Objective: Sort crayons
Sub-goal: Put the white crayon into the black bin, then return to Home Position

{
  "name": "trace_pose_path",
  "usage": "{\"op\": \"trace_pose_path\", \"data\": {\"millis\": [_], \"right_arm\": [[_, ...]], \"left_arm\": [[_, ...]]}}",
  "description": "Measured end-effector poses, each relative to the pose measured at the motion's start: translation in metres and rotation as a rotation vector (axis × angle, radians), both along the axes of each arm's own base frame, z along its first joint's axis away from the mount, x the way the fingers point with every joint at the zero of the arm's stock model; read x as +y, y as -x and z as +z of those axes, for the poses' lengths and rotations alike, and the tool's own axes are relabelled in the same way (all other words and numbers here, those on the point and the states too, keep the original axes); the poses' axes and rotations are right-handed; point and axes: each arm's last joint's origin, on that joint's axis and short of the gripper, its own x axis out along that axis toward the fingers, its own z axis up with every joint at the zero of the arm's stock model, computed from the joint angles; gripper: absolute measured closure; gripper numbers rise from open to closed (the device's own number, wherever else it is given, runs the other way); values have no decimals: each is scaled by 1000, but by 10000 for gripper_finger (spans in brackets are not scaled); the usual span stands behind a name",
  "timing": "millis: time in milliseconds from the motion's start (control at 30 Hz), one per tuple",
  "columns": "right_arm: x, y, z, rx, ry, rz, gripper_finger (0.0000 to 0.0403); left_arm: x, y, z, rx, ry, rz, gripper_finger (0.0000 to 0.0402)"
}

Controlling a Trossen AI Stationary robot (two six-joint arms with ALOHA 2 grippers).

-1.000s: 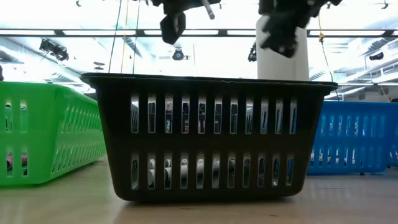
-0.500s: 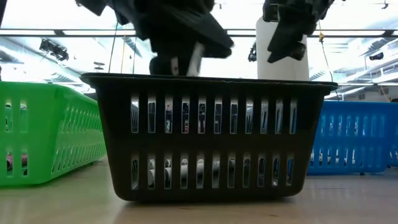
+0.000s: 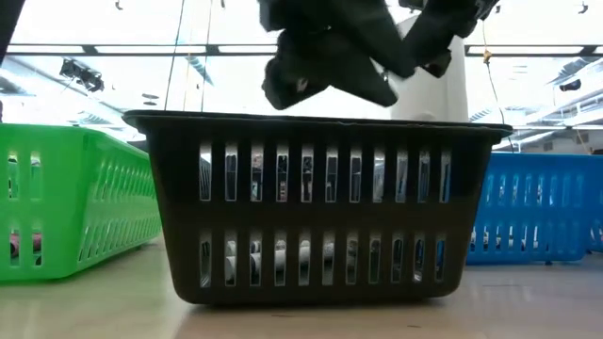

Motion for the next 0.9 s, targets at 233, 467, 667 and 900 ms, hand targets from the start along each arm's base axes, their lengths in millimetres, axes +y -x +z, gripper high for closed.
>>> {"op": "trace_pose_path", "data": {"millis": [233, 467, 667, 900], "right_arm": [[-1, 30, 11, -151, -5, -40, 234], [-2, 66, -1, -239, -74, -119, 234], [-4, 95, -1, -334, -89, -208, 234], [-11, 127, -6, -460, -133, -358, 236]], "left_arm": [[16, -9, 27, -36, -11, 51, 246], [27, 8, 63, -119, -71, 108, 244], [38, 33, 91, -214, -209, 202, 244], [58, 70, 98, -337, -223, 251, 244]]}}
